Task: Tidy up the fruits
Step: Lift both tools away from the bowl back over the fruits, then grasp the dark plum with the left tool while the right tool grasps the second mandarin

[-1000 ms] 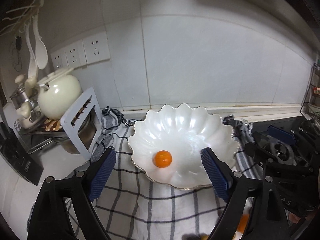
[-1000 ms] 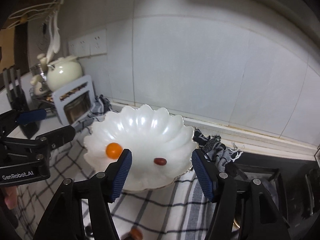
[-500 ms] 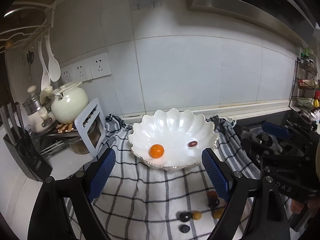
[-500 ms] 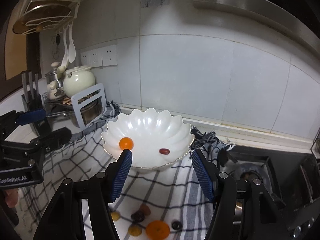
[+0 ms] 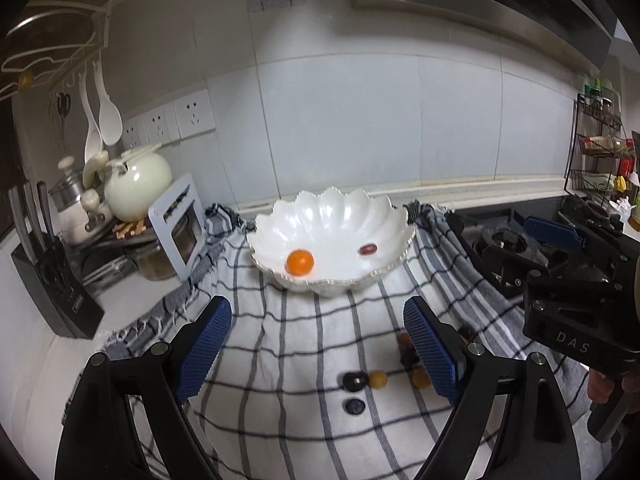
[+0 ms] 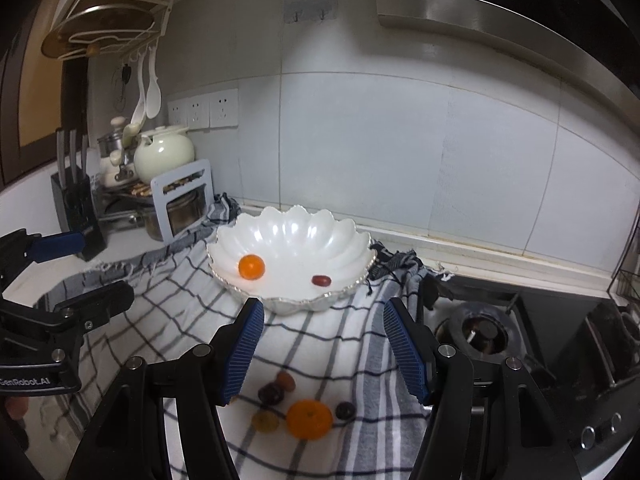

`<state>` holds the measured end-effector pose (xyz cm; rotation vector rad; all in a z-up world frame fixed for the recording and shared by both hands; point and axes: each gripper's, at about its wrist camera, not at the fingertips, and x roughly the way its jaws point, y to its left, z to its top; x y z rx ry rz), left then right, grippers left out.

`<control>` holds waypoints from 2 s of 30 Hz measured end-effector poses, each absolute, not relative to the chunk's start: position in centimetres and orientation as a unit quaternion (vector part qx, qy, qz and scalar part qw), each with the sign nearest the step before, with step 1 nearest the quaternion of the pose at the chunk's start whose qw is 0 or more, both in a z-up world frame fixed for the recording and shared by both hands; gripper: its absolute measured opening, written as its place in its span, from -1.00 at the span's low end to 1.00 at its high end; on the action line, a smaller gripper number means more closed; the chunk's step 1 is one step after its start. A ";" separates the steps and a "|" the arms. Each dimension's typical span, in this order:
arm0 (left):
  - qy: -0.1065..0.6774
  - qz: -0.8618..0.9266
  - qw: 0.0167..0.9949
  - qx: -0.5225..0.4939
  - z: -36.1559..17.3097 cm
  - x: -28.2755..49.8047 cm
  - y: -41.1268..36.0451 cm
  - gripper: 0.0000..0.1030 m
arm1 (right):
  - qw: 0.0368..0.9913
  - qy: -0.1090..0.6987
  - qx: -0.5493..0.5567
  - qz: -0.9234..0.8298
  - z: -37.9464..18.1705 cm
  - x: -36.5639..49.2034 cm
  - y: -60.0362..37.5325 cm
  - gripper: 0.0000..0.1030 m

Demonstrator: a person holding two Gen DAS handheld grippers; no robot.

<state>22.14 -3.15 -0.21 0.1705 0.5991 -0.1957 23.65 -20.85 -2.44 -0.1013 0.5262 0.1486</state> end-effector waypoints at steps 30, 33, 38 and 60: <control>0.361 -0.108 0.921 0.100 -9.3 20.9 -4.2 0.46 | 0.931 0.354 -0.054 0.075 -11.2 22.9 -20.6 0.23; 0.375 -0.109 0.916 0.093 -10.4 21.4 -4.2 0.39 | 0.927 0.363 -0.052 0.072 -12.1 23.2 -20.7 0.23; 0.397 -0.109 0.908 0.078 -11.9 22.2 -4.2 0.28 | 0.922 0.378 -0.042 0.069 -13.3 23.9 -21.1 0.23; 0.448 -0.119 0.885 0.056 -15.3 24.4 -4.7 -0.29 | 0.910 0.409 -0.005 0.072 -15.8 26.3 -21.5 0.20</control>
